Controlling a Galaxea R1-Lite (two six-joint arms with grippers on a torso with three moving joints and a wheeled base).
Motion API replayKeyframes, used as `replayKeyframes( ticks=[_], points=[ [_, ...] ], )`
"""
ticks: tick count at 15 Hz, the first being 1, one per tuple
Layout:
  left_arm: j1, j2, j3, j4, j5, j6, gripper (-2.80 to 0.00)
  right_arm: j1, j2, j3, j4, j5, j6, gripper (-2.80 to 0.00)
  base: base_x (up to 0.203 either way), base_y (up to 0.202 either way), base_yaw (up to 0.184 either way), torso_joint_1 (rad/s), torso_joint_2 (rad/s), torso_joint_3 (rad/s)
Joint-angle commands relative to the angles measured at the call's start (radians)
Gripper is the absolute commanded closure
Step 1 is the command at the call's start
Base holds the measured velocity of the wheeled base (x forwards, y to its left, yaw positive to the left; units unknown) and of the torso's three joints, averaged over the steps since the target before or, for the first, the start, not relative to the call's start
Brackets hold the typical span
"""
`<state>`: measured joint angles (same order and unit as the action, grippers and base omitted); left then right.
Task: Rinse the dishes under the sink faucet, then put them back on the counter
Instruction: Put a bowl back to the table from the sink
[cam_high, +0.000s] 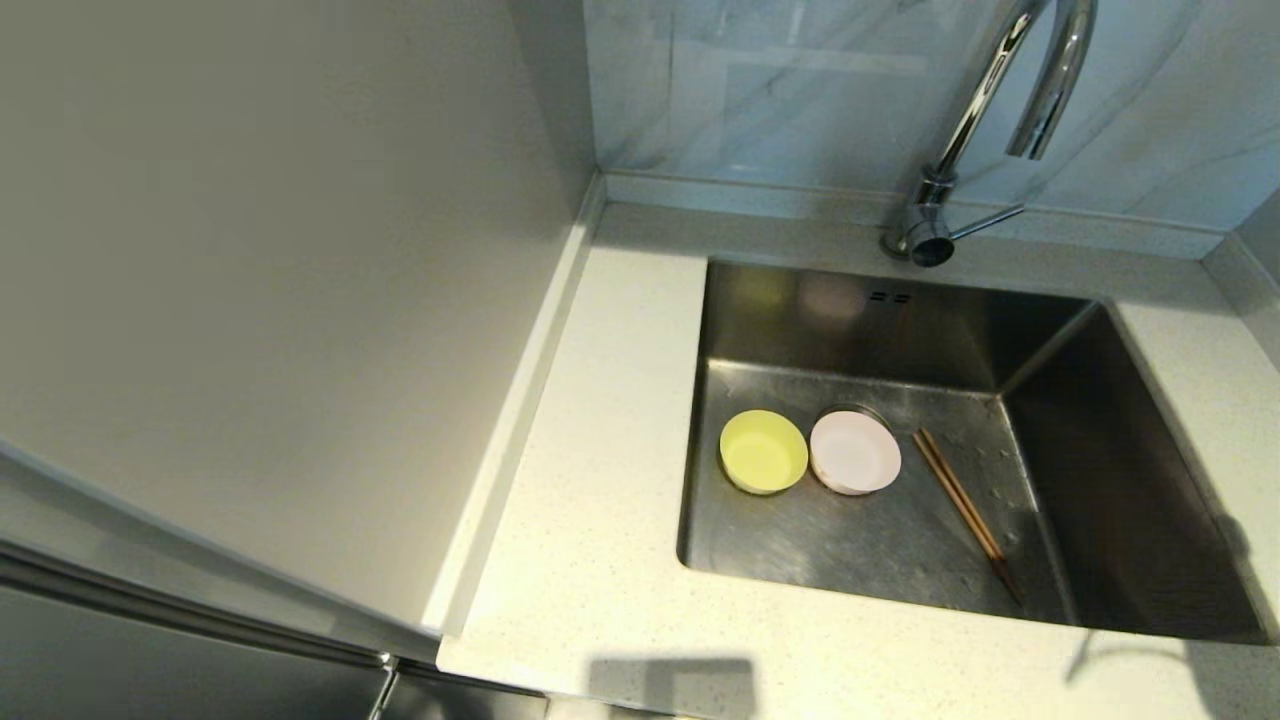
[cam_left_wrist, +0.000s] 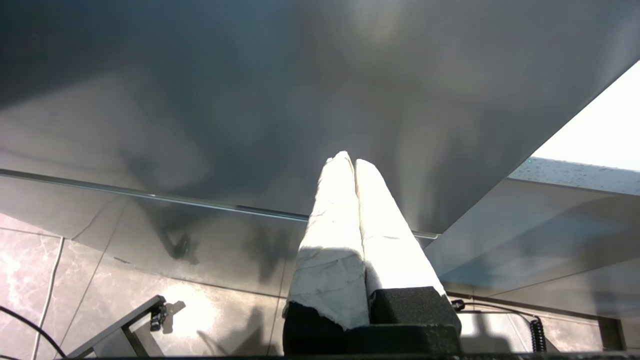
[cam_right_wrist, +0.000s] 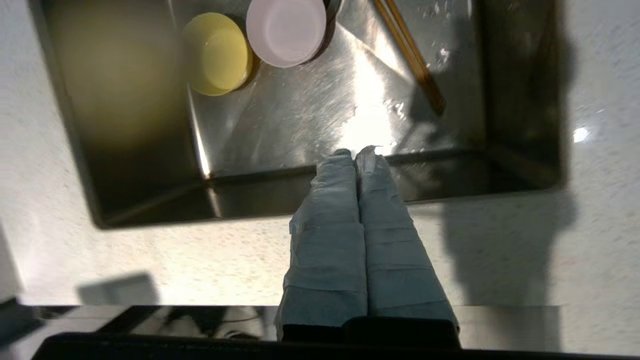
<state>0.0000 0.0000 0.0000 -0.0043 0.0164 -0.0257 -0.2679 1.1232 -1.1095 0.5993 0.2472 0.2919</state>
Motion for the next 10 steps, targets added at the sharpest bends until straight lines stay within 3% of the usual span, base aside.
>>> replayKeyframes(
  ticks=[1, 4, 10],
  points=[
    [0.000, -0.003, 0.000, 0.000, 0.000, 0.000, 0.00, 0.009, 0.116, -0.068, 0.017, 0.011, 0.056, 0.00, 0.000, 0.000, 0.000, 0.000, 0.00, 0.000],
    [0.000, -0.003, 0.000, 0.000, 0.000, 0.000, 0.00, 0.024, 0.201, -0.152, 0.015, 0.027, 0.130, 0.00, 0.000, 0.000, 0.000, 0.000, 0.00, 0.000],
    [0.000, -0.003, 0.000, 0.000, 0.000, 0.000, 0.00, 0.051, 0.204, -0.122, 0.014, 0.024, 0.145, 0.00, 0.000, 0.000, 0.000, 0.000, 0.00, 0.000]
  ],
)
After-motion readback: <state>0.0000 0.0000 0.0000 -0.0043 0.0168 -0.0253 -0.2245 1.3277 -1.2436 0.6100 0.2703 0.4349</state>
